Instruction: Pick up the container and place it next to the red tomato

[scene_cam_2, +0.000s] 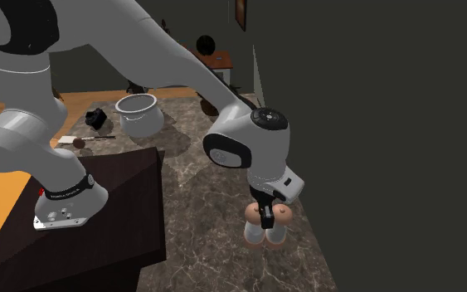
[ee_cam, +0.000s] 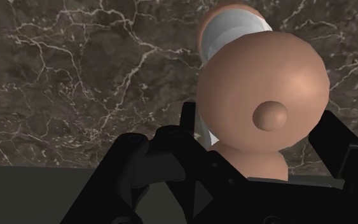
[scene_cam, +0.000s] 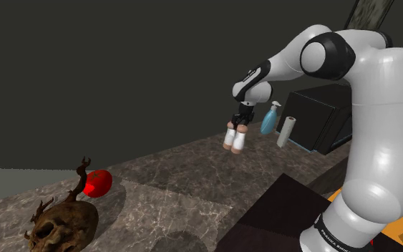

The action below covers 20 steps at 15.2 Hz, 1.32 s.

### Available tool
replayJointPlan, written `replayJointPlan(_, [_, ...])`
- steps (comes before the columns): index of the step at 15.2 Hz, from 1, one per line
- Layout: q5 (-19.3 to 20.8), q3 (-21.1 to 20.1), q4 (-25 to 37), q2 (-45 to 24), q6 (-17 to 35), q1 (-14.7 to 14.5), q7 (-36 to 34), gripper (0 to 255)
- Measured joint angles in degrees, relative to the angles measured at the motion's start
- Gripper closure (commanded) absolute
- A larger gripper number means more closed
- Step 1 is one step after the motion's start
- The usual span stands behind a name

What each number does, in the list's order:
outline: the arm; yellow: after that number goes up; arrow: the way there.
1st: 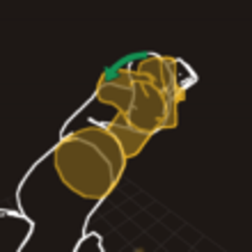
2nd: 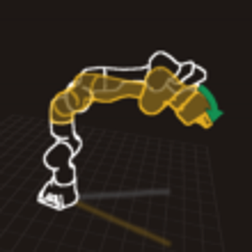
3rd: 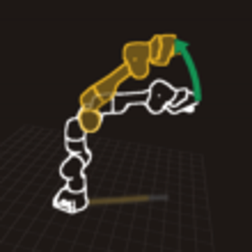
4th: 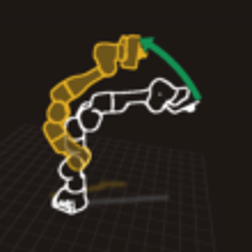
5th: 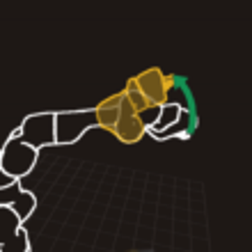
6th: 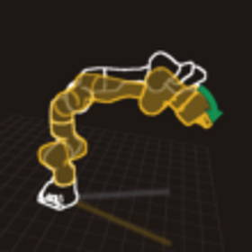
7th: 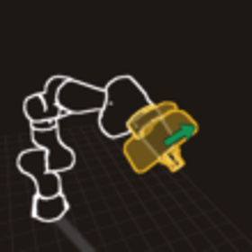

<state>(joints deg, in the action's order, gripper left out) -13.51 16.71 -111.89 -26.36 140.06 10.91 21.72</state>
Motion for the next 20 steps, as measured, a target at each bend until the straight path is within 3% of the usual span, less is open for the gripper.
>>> replayJointPlan(20, [4.7, 2.4, 3.6, 9.2, -12.3, -1.6, -3.3, 255])
